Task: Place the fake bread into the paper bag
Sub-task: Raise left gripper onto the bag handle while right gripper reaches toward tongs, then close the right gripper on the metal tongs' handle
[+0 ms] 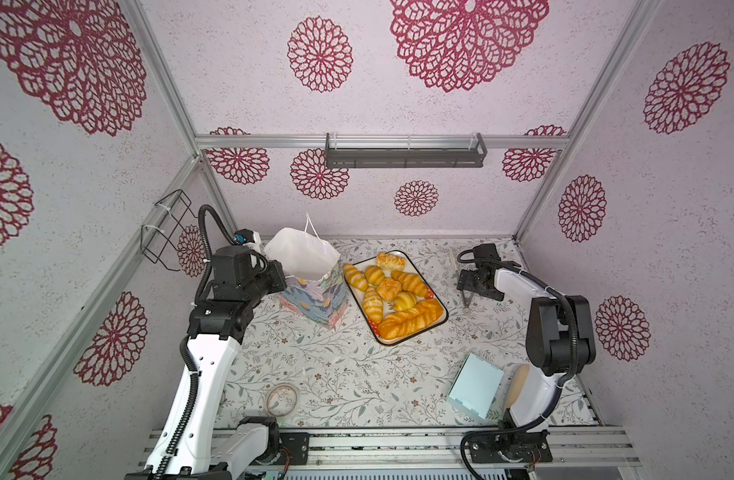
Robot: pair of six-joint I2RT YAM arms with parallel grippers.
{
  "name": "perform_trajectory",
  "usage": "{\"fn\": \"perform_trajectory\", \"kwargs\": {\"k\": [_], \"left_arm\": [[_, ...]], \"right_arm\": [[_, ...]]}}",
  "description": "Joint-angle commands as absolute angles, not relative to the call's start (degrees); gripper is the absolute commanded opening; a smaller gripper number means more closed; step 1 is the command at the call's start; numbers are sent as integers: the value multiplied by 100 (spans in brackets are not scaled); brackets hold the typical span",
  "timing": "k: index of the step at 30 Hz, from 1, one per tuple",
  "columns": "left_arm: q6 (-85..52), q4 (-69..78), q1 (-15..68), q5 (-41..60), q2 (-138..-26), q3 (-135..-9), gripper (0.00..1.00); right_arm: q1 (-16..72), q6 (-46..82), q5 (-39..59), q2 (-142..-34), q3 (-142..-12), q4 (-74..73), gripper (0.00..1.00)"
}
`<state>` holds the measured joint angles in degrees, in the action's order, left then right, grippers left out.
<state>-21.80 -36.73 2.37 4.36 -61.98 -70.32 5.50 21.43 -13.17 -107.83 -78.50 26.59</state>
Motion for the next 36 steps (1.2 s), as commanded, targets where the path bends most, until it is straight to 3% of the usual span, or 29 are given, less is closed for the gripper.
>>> {"fn": "perform_trajectory", "kwargs": {"k": [1,14,31,36], "left_arm": [[-2070,-3572,215,189,-6155,-7006,14],[-2108,-3472,69,103,-6064,-6856,16],[-2110,-3379,-12,184,-6024,-6696,15],[-2125,-3353,-18,255,-6052,-6688,16]], "right_arm": [[527,1920,-1212,-10887,-8133,2669,99],[527,1673,-1131,-11945,-9011,2957,99],[527,1511,-1009,-12507,-9501,3164,99],[510,1469,-1035,-12551,-9501,3156,95]]}}
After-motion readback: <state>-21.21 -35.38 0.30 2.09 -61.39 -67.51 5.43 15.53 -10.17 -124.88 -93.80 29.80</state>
